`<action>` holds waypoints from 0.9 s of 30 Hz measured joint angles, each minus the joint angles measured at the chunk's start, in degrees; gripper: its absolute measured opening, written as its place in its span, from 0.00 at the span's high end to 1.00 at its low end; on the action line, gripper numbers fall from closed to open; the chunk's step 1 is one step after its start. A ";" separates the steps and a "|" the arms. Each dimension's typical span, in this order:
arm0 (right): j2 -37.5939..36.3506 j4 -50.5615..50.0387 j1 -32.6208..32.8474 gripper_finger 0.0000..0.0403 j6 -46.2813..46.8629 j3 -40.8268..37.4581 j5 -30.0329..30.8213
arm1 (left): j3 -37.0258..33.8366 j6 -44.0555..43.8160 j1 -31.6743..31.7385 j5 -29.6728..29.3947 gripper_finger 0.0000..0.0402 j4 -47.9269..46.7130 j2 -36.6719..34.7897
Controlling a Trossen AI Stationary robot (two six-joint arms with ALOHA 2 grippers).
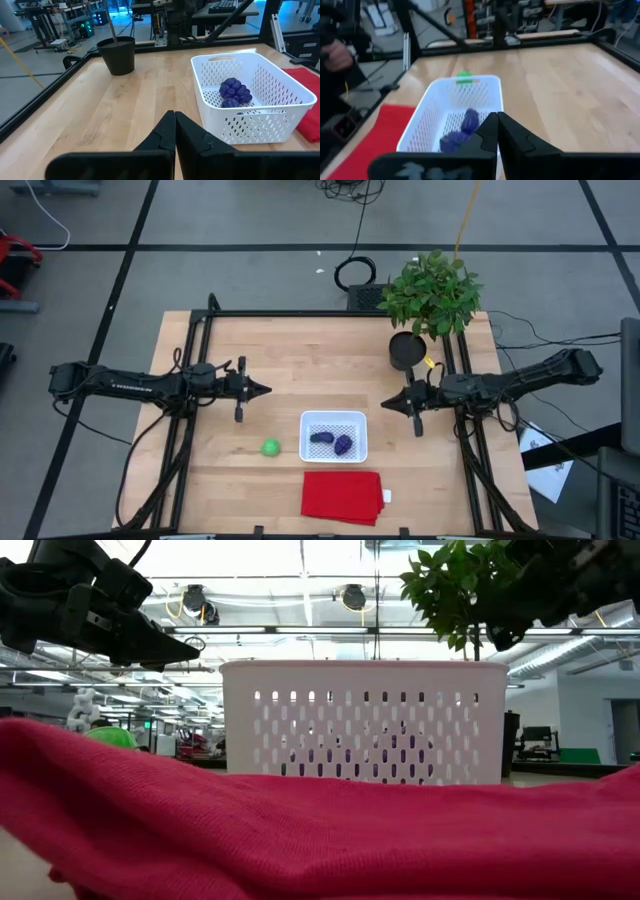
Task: Pick and placing Produce into tupperware
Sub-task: Put the pear into the white basket
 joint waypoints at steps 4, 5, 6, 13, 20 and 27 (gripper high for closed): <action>-2.03 2.03 -1.10 1.00 -1.72 -1.65 -0.01 | 0.00 0.00 0.00 0.00 0.99 -0.02 -0.02; -2.92 2.24 -1.69 1.00 -1.92 -2.09 -0.01 | 0.00 0.00 0.00 0.00 0.99 -0.02 0.00; -3.91 2.24 -2.27 1.00 -2.07 -2.58 -0.01 | 0.00 0.00 -0.01 0.00 0.99 -0.02 0.00; -11.00 2.48 -4.16 1.00 -2.53 -6.04 -0.55 | 0.00 -0.02 -0.02 -0.02 0.99 -0.02 -0.01; -14.44 0.40 -4.20 1.00 -1.70 -8.72 -0.57 | 0.00 -0.09 -0.01 -0.02 0.99 -0.02 -0.01; -14.74 2.21 -4.20 1.00 -4.39 -11.28 -0.51 | 0.00 -0.11 -0.02 -0.02 0.99 -0.02 -0.01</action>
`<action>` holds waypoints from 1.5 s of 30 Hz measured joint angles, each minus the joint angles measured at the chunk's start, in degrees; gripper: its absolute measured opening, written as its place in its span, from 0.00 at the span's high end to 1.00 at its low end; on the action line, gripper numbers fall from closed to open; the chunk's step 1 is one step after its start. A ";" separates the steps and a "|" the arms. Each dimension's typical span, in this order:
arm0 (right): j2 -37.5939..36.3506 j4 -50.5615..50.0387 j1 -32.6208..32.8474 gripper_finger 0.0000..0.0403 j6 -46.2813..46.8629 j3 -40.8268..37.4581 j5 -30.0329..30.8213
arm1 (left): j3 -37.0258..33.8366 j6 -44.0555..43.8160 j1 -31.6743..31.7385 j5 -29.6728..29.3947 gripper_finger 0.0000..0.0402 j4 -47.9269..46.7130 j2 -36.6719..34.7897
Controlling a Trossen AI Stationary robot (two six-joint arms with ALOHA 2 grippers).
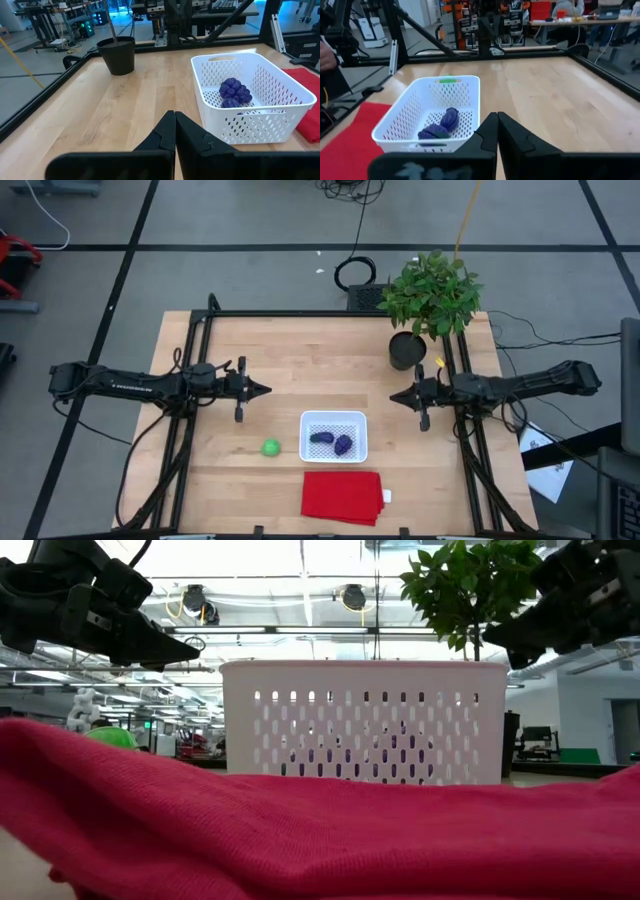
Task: Pick and placing Produce into tupperware
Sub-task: Put the pear into the white basket
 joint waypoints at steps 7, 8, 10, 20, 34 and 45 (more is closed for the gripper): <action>0.00 8.28 0.00 1.00 -1.91 -4.47 -0.07 | 0.00 1.08 0.01 0.00 0.99 0.00 -0.01; 0.00 8.42 0.00 1.00 -1.99 -4.90 -0.10 | 0.00 1.49 0.00 -0.02 0.99 0.00 -0.01; 0.00 8.87 0.00 1.00 -1.96 -5.17 -0.09 | 0.00 1.60 -0.01 -0.01 0.99 -0.04 0.01; 0.02 8.51 0.00 1.00 -0.68 -5.31 -0.11 | 0.19 2.06 -1.50 4.74 0.99 -0.17 -0.01; 0.02 7.18 0.01 1.00 0.91 -5.46 -0.13 | 20.62 -8.05 -19.89 -14.36 0.99 -39.14 -0.01; 0.03 7.18 0.00 1.00 0.91 -5.50 -0.13 | 25.68 -20.39 -30.64 -18.18 0.99 -45.00 0.45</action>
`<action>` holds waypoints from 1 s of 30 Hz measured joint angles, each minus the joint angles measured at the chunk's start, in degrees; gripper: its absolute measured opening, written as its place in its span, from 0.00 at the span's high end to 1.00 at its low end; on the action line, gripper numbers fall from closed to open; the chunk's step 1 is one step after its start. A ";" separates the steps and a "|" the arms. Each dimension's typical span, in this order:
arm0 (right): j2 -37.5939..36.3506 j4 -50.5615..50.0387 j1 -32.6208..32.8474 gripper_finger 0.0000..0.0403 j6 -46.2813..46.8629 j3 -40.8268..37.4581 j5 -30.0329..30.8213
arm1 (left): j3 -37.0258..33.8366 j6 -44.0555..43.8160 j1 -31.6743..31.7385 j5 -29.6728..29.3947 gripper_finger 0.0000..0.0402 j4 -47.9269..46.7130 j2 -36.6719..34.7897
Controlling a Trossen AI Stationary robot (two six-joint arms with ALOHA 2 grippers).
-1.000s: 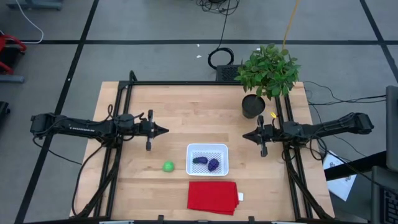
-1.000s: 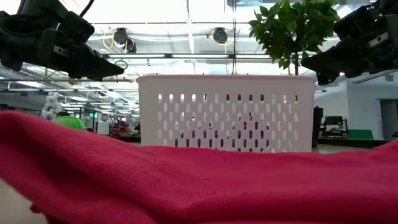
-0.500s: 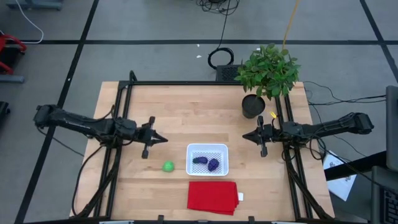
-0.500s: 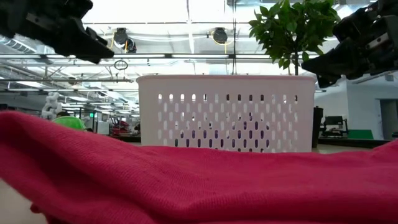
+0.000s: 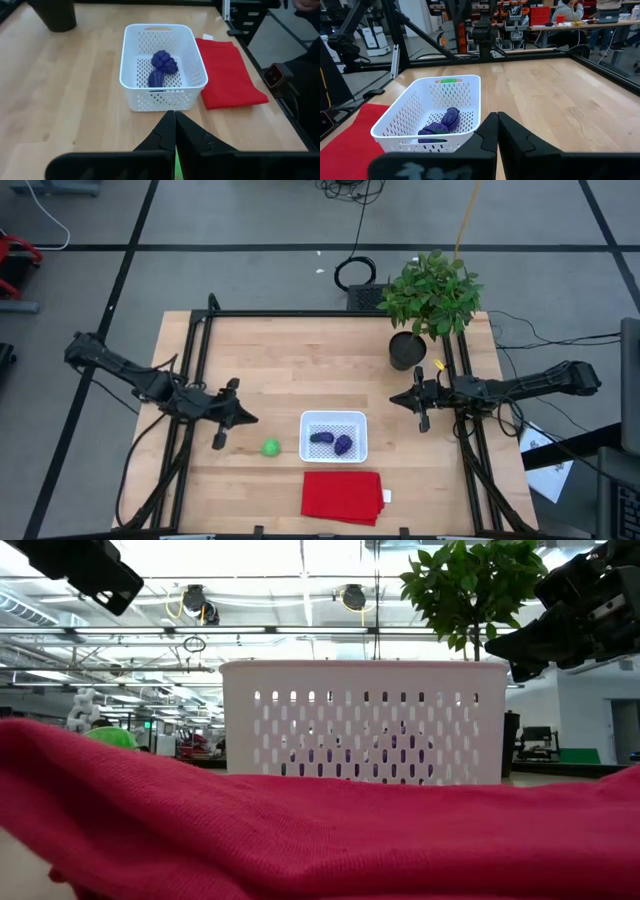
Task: Pick and placing Produce into tupperware
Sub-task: Put the pear into the white basket
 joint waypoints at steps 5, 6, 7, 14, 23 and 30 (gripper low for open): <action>0.01 0.02 0.02 1.00 0.00 0.00 0.00 | 0.13 -3.82 -3.01 -4.33 0.99 -0.16 1.94; -0.01 0.02 0.02 1.00 0.00 0.00 0.00 | 0.48 -4.34 -3.30 -5.24 0.99 -0.79 2.54; -0.01 0.02 0.00 1.00 0.00 0.00 0.00 | 1.18 -4.93 -3.58 -6.05 0.99 -1.57 3.16; -0.01 0.02 0.02 1.00 0.00 0.00 -0.02 | 12.42 -10.76 -4.82 -8.65 0.99 -15.46 10.52; -0.01 -0.08 0.02 1.00 0.00 -0.02 -0.02 | 22.68 -19.10 -4.89 -3.19 0.99 -26.93 21.72; 0.00 -1.69 0.00 1.00 0.06 -0.02 -0.03 | 23.54 -20.38 -4.84 1.28 0.94 -28.42 27.80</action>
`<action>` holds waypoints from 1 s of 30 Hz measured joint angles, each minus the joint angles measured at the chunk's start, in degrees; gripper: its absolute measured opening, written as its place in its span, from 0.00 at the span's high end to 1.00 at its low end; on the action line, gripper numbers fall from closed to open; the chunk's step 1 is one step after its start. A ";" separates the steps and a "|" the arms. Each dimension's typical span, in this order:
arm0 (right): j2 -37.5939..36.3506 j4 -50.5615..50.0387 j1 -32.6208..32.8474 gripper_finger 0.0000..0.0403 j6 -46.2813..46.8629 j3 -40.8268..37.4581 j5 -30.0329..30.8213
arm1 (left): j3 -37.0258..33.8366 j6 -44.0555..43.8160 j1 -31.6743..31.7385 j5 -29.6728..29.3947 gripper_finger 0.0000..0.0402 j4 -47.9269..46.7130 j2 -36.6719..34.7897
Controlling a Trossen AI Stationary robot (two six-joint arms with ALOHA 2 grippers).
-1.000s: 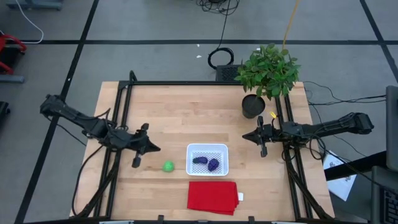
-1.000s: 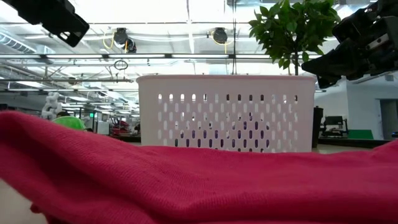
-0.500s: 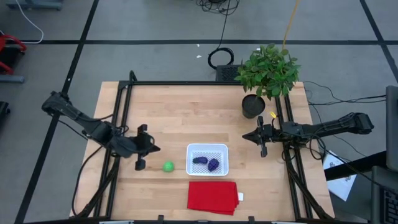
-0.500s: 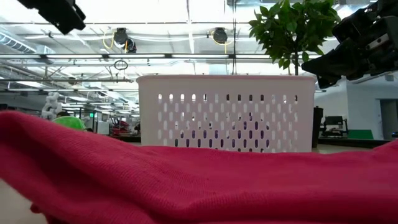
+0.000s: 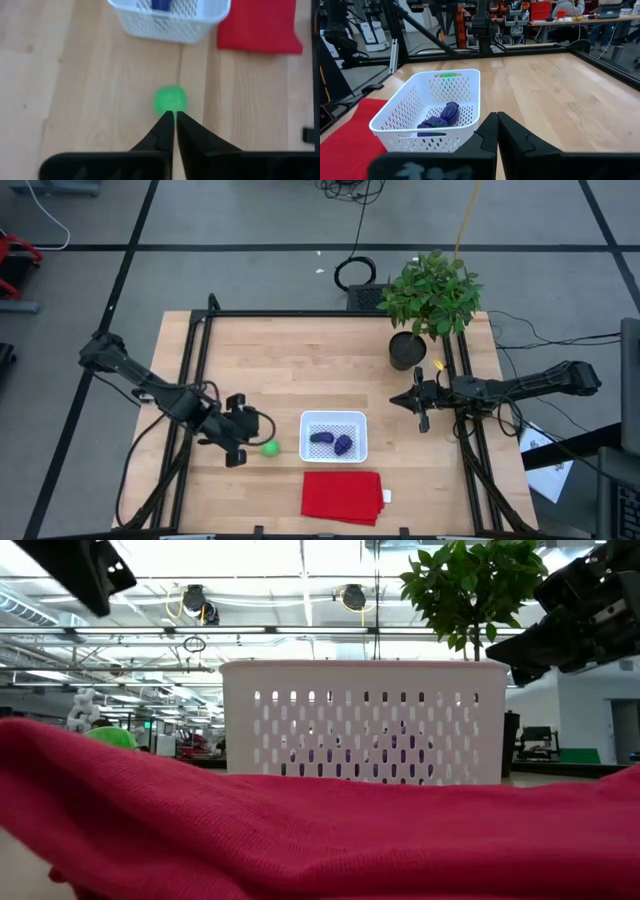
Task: Pick and placing Produce into tupperware
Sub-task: Put the pear into the white basket
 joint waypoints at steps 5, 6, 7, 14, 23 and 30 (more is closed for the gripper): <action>0.01 -0.97 0.00 1.00 1.44 0.00 -0.01 | 0.00 0.89 0.00 4.65 0.75 0.17 4.17; -0.01 -0.95 0.02 1.00 1.46 0.00 -0.01 | 0.00 0.79 0.00 5.25 0.70 0.42 5.01; 0.01 -0.93 0.00 1.00 1.45 0.00 -0.01 | 0.00 0.36 0.00 5.59 0.65 0.69 5.74; 0.01 -0.91 0.01 1.00 1.70 0.00 -0.01 | 0.00 -2.11 0.84 5.44 0.25 2.06 9.24; 0.01 -0.89 0.00 1.00 2.54 0.00 -0.01 | -0.02 -3.97 1.49 3.05 0.03 2.63 9.33; 0.01 -0.97 0.00 1.00 2.54 0.00 0.00 | -2.63 -4.80 1.29 3.04 0.03 8.73 9.39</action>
